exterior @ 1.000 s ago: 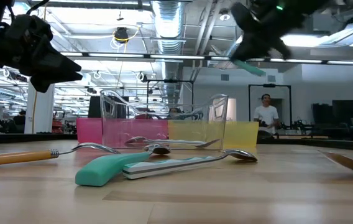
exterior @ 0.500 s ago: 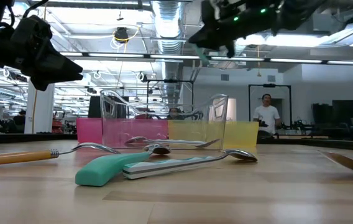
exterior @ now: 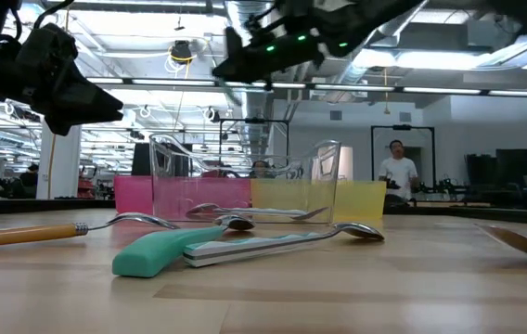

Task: Sort silverware by color (type)
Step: Put the light green spoon into the red bin

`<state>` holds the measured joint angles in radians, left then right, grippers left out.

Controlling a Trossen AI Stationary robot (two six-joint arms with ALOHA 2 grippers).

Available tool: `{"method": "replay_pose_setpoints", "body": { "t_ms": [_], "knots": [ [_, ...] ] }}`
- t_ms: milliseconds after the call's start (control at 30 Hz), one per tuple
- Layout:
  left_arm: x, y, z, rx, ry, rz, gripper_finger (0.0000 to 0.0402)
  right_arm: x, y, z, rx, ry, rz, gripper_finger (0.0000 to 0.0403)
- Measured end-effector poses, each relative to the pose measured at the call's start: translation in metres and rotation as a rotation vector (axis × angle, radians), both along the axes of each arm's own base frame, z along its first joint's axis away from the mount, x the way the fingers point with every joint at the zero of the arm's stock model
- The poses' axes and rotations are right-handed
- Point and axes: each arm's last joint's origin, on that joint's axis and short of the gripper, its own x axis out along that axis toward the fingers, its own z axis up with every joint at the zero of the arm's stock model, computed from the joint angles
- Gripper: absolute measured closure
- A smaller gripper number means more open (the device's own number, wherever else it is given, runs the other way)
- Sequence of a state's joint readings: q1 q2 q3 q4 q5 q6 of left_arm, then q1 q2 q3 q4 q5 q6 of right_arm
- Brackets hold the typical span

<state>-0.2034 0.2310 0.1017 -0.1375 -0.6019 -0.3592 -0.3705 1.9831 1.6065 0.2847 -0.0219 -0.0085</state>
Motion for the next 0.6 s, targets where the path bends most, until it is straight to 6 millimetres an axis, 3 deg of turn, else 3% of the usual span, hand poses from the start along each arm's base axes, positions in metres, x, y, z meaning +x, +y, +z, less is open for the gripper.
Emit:
{"method": "replay_pose_setpoints", "body": {
  "t_ms": [133,300,433,600],
  "knots": [
    [0.000,0.000,-0.001,0.004,0.014,0.006,0.0248,0.031,-0.011,-0.010,-0.011,0.059,0.068,0.0330],
    [0.000,0.000,-0.001,0.005,0.014,0.007,0.0248,0.054,-0.022,-0.037,0.026,0.141,0.110,0.0330],
    [0.000,0.000,-0.001,0.005,0.015,0.008,0.0248,0.057,-0.031,-0.064,0.075,0.218,0.097,0.0330],
    [-0.001,0.001,-0.002,0.008,0.021,0.015,0.0248,0.051,-0.043,-0.070,0.141,0.263,0.064,0.0330]
  ]
}}
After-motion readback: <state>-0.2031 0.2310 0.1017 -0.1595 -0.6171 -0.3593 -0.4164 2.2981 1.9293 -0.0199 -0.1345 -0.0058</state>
